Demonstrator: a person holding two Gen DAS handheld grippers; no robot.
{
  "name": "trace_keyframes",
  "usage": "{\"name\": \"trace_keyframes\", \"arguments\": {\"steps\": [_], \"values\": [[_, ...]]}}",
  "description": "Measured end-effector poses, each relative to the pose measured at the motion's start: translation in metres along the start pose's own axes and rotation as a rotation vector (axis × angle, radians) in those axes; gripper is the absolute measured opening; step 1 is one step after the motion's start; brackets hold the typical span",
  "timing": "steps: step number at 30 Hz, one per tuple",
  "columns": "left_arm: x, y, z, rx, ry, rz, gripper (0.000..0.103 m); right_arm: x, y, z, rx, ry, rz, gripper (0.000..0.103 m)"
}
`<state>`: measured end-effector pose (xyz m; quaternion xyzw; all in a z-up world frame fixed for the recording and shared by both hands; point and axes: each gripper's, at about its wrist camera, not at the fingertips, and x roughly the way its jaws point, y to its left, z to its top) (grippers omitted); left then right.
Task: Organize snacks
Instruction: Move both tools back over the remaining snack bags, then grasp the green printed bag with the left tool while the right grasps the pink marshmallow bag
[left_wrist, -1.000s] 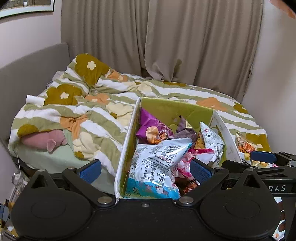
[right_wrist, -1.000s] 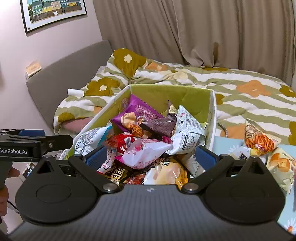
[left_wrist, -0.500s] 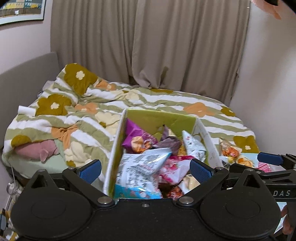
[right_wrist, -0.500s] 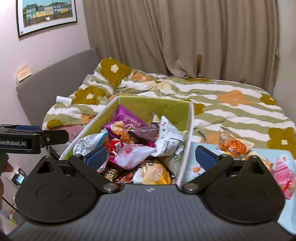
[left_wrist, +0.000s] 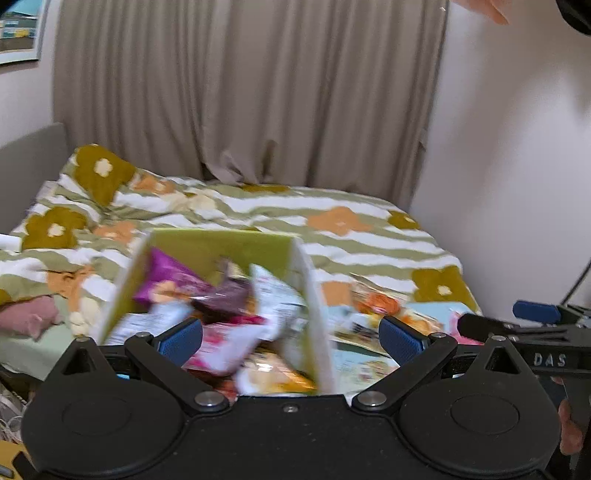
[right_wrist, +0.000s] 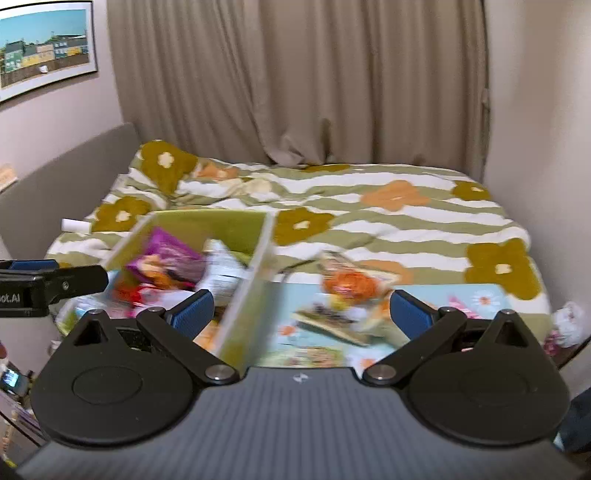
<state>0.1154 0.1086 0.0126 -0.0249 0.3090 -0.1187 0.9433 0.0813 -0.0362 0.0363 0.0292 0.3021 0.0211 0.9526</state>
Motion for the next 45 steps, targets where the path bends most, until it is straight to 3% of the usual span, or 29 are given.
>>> {"name": "trace_keyframes", "arguments": {"steps": [9,17,28,33,45], "values": [[0.047,-0.095,-0.018,0.068,0.09,-0.006,0.103,0.014,-0.104,-0.01,0.017,0.066,-0.056,0.103],[0.102,-0.155,-0.037,0.108,0.168,0.097,0.103,0.041,-0.172,-0.017,0.031,0.133,-0.027,0.103],[0.181,-0.169,-0.076,0.15,0.271,0.325,0.103,0.108,-0.227,-0.036,-0.002,0.279,0.013,0.103],[0.202,-0.171,-0.086,0.227,0.292,0.419,0.103,0.133,-0.236,-0.047,0.027,0.324,0.047,0.103],[0.226,-0.153,-0.102,0.24,0.368,0.461,0.101,0.162,-0.246,-0.056,0.095,0.362,0.062,0.103]]}}
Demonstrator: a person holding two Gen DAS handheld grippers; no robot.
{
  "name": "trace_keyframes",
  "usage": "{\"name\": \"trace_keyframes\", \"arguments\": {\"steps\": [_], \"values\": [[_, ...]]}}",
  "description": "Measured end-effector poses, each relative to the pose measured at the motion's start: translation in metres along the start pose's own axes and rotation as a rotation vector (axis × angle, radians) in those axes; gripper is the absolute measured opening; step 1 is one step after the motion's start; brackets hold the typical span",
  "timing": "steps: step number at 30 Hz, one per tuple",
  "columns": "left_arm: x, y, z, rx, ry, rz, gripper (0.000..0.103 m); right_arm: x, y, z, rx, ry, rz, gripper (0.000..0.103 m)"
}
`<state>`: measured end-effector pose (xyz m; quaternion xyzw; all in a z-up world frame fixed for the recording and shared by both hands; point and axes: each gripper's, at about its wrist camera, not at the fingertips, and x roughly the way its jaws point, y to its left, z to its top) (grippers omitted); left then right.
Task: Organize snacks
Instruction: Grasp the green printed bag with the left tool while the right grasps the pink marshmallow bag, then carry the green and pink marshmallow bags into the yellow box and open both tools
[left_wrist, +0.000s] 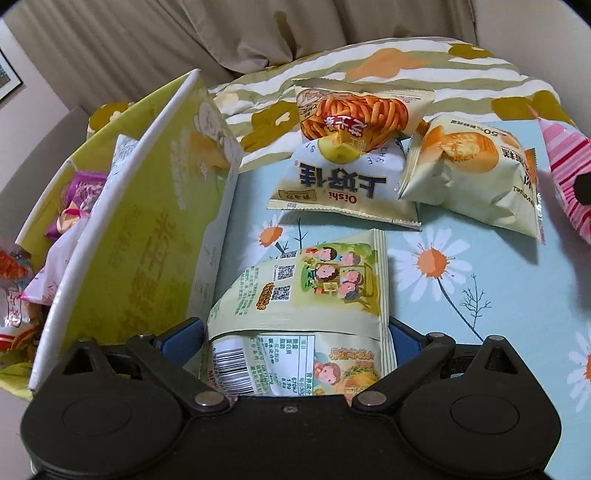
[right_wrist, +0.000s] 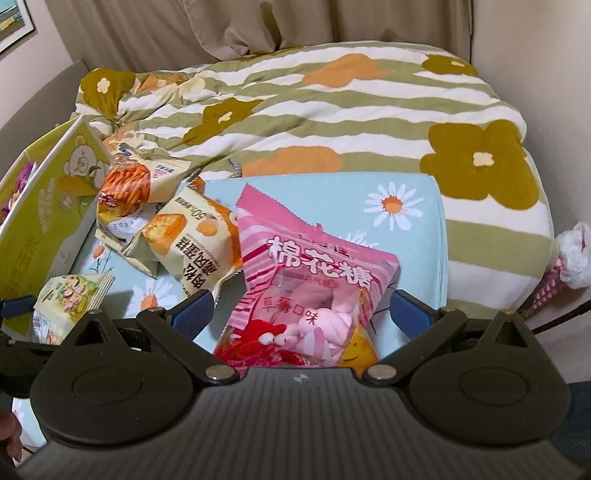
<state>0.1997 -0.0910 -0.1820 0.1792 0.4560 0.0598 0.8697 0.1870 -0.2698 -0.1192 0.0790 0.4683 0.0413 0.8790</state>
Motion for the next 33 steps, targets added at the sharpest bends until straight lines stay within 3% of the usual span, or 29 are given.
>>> {"name": "trace_keyframes", "arguments": {"steps": [2,5,11,24,29,33], "values": [[0.0,0.0,0.0,0.005,-0.002,0.005,0.096,0.004,-0.002,0.0,0.021,0.007,0.008,0.103],[-0.001,0.004,0.001,0.008,-0.003,-0.006,0.079,0.01,-0.005,-0.001,0.059,0.027,0.023,0.103],[-0.005,0.009,0.0,-0.007,-0.003,-0.03,0.071,0.017,-0.007,-0.003,0.095,0.043,0.033,0.103],[-0.036,0.005,-0.009,-0.095,-0.018,-0.126,0.069,0.023,-0.01,-0.008,0.083,0.061,0.02,0.103],[-0.053,0.007,-0.011,-0.116,-0.051,-0.134,0.068,0.018,-0.007,-0.013,0.047,0.057,0.015,0.09],[-0.07,0.012,-0.009,-0.138,-0.094,-0.129,0.068,0.006,-0.006,-0.017,0.042,0.043,0.013,0.088]]}}
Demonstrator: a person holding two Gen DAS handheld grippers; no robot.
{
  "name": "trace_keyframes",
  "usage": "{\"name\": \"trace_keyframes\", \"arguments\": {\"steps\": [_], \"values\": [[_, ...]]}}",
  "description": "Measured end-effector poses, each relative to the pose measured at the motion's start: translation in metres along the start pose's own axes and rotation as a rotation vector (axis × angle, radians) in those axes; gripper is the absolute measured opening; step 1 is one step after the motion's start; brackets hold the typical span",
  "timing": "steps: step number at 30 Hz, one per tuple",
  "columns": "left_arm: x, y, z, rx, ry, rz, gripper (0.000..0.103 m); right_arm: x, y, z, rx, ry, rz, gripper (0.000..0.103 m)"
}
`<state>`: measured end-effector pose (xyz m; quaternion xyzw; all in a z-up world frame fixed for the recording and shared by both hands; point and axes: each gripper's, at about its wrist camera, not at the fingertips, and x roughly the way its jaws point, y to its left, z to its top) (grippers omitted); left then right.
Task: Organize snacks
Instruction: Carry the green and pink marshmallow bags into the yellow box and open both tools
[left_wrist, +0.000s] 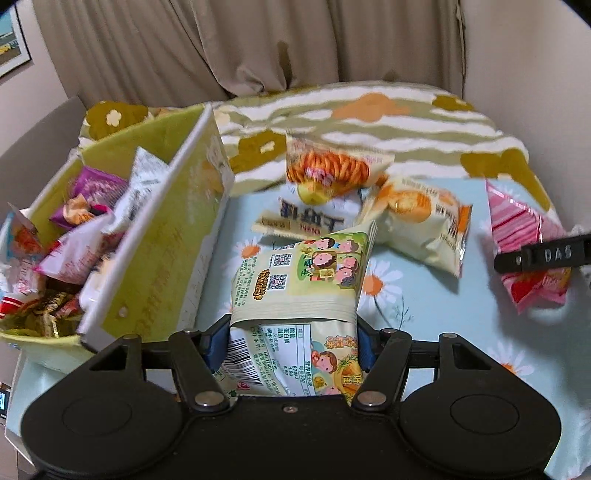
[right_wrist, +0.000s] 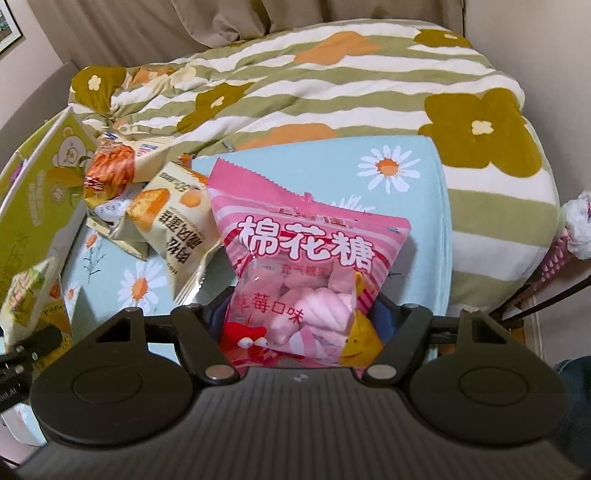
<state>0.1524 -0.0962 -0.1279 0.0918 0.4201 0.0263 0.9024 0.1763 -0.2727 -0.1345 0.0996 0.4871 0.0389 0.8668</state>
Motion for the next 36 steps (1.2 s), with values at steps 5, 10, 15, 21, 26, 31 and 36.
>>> {"name": "trace_keyframes", "arguments": {"steps": [5,10,15,21,26,31,36], "values": [[-0.028,0.01,0.008,-0.03,-0.062,0.009,0.068,-0.025,0.014,-0.001,-0.083,-0.05,-0.008,0.088],[-0.057,0.026,0.019,-0.057,-0.113,0.042,0.068,-0.055,0.035,0.006,-0.15,-0.1,0.024,0.088],[-0.082,0.052,0.028,-0.089,-0.151,0.098,0.068,-0.083,0.065,0.022,-0.189,-0.16,0.122,0.088],[-0.11,0.098,0.042,-0.105,-0.236,0.161,0.068,-0.111,0.119,0.044,-0.254,-0.233,0.221,0.088],[-0.114,0.145,0.053,-0.099,-0.269,0.193,0.068,-0.12,0.176,0.059,-0.297,-0.276,0.264,0.088],[-0.098,0.198,0.068,-0.077,-0.276,0.192,0.068,-0.116,0.231,0.071,-0.306,-0.302,0.258,0.088],[-0.074,0.242,0.089,-0.045,-0.269,0.144,0.068,-0.097,0.286,0.084,-0.299,-0.309,0.245,0.088]]}}
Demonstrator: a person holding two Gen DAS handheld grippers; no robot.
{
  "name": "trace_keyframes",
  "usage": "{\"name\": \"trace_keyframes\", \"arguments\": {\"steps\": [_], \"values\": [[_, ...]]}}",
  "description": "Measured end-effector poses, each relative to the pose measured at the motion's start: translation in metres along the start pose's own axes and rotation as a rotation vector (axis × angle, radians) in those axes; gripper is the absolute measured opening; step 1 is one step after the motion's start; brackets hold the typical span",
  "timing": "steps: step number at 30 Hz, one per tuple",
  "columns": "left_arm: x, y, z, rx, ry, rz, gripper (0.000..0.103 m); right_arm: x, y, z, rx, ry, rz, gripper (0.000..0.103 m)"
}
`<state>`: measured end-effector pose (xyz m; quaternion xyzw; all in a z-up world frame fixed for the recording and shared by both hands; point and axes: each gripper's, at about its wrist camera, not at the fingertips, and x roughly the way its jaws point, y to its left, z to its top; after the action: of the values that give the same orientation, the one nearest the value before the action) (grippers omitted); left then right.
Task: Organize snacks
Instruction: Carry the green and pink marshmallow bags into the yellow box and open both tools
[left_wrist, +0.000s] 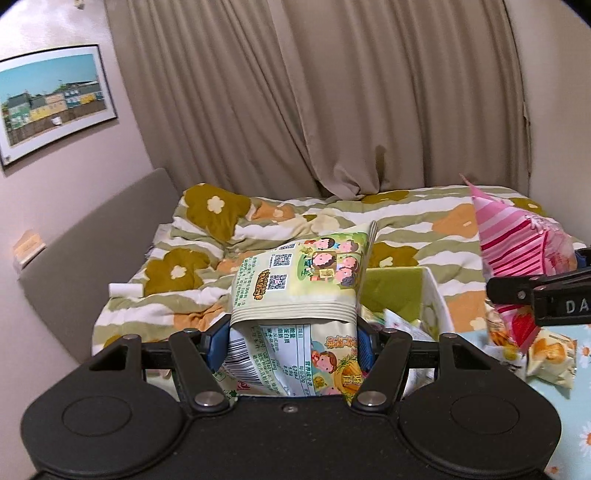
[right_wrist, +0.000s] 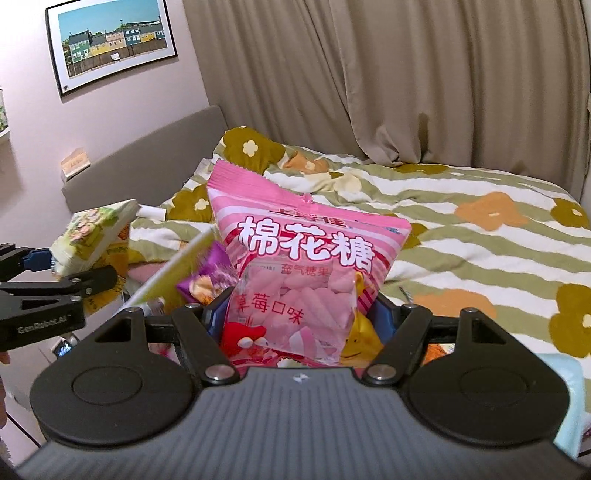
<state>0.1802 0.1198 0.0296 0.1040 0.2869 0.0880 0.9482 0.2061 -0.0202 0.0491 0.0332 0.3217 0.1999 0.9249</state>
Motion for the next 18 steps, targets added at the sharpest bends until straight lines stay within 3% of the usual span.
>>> {"name": "trace_keyframes", "arguments": {"steps": [11,12,15,18], "values": [[0.105,0.038,0.023,0.052,0.075,-0.197,0.069,0.079,0.051,0.028,0.068,0.031,-0.112,0.088],[0.112,0.039,0.023,0.052,0.088,-0.212,0.072,0.084,0.052,0.028,0.081,0.036,-0.127,0.088],[0.135,0.037,0.021,0.065,0.126,-0.251,0.097,0.097,0.055,0.027,0.12,0.054,-0.175,0.088],[0.141,0.039,0.014,0.07,0.14,-0.282,0.1,0.104,0.054,0.023,0.154,0.074,-0.215,0.088]]}}
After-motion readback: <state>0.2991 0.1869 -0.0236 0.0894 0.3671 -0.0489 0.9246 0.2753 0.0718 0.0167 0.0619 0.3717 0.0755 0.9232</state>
